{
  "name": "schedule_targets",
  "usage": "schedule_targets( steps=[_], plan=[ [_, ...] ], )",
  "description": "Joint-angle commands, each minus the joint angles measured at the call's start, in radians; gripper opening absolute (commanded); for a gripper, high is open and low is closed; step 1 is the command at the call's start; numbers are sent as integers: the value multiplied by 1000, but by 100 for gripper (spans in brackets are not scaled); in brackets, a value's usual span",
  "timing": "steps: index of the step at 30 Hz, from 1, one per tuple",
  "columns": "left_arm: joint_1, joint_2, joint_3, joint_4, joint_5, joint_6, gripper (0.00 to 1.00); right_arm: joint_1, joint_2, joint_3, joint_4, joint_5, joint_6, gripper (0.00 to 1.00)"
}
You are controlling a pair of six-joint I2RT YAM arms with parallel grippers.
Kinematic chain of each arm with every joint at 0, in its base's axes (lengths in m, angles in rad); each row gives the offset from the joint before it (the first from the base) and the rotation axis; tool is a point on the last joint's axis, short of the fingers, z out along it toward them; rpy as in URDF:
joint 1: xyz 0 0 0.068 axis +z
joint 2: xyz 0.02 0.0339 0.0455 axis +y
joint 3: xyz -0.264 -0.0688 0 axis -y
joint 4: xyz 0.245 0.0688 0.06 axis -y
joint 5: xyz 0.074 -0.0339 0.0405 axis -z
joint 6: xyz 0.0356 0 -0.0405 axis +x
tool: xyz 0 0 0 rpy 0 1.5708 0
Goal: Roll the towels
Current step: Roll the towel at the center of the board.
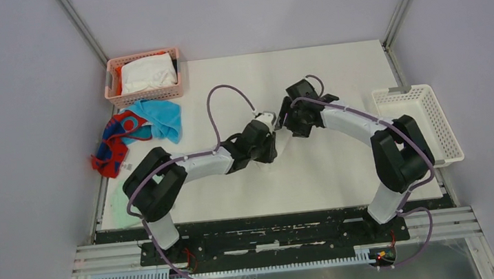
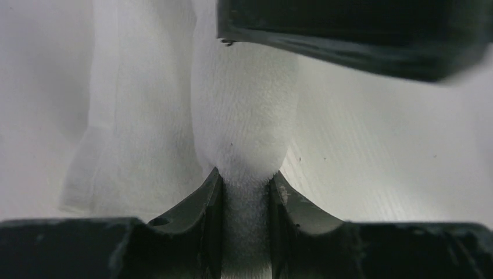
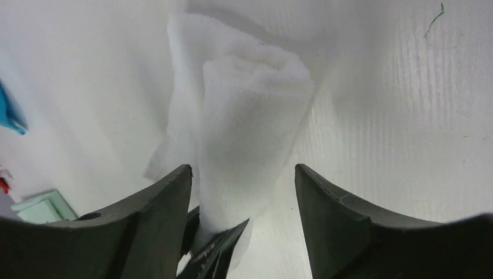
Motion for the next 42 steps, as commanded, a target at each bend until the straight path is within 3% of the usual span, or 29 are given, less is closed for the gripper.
schedule_targets(
  steps=[1, 6, 13, 19, 26, 34, 42],
  plan=[
    [96, 19, -48, 51, 345, -196, 27, -13, -78, -53, 118, -27, 19, 76],
    [170, 69, -41, 61, 481, -272, 27, -18, -68, -93, 148, 1, 50, 84],
    [179, 135, 16, -10, 505, -271, 28, -20, 12, -67, 211, 26, 75, 87],
    [179, 164, 44, -61, 483, -272, 28, -19, 81, -23, 139, 102, 105, 84],
    [180, 187, 50, -80, 485, -293, 29, -22, 85, -40, 83, 175, 142, 73],
    [180, 196, 38, -70, 486, -320, 30, -55, 10, -132, 192, 148, 157, 78],
    [179, 190, 34, -75, 474, -323, 30, -60, -3, -125, 179, 158, 160, 77]
  ],
)
